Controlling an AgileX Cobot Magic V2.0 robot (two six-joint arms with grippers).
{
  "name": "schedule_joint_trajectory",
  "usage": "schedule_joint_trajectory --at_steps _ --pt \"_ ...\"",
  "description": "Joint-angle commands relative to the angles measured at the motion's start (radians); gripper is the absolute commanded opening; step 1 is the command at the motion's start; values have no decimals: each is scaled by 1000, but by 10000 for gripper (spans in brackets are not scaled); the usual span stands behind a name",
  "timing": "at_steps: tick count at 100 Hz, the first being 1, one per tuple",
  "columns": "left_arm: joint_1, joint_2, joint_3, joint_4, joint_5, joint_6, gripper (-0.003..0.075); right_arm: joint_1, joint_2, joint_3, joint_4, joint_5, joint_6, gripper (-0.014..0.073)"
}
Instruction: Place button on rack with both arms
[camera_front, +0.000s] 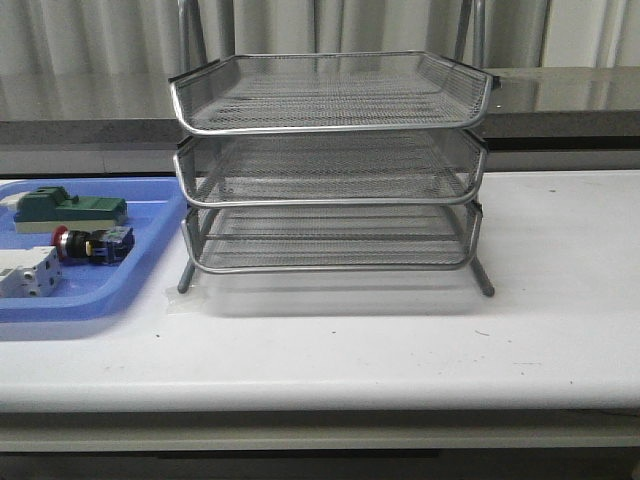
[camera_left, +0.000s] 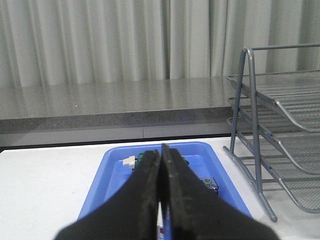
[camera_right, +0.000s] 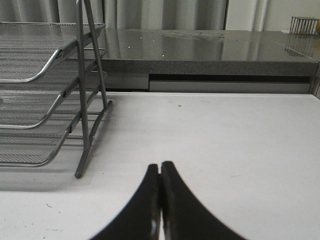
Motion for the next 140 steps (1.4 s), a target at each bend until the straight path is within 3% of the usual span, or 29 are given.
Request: schedule_joint_trajectory --at_steps 1,71,95,116,140 --pt "-10 -32 34 -7 -83 -9 -20 -4 -16 1 -4 -83 -3 -57" --pt "-10 -32 34 -7 -83 -9 -20 -4 -16 1 -4 -83 -3 -57" --pt "-10 -32 34 -7 -83 -9 -20 -4 -16 -10 -4 -163 -3 -57" --pt "-10 -32 34 -7 -83 -9 -20 -4 15 -137 14 -41 -3 -57" --pt "-10 -32 34 -7 -83 -9 -20 -4 186 -379 41 187 -3 -57"
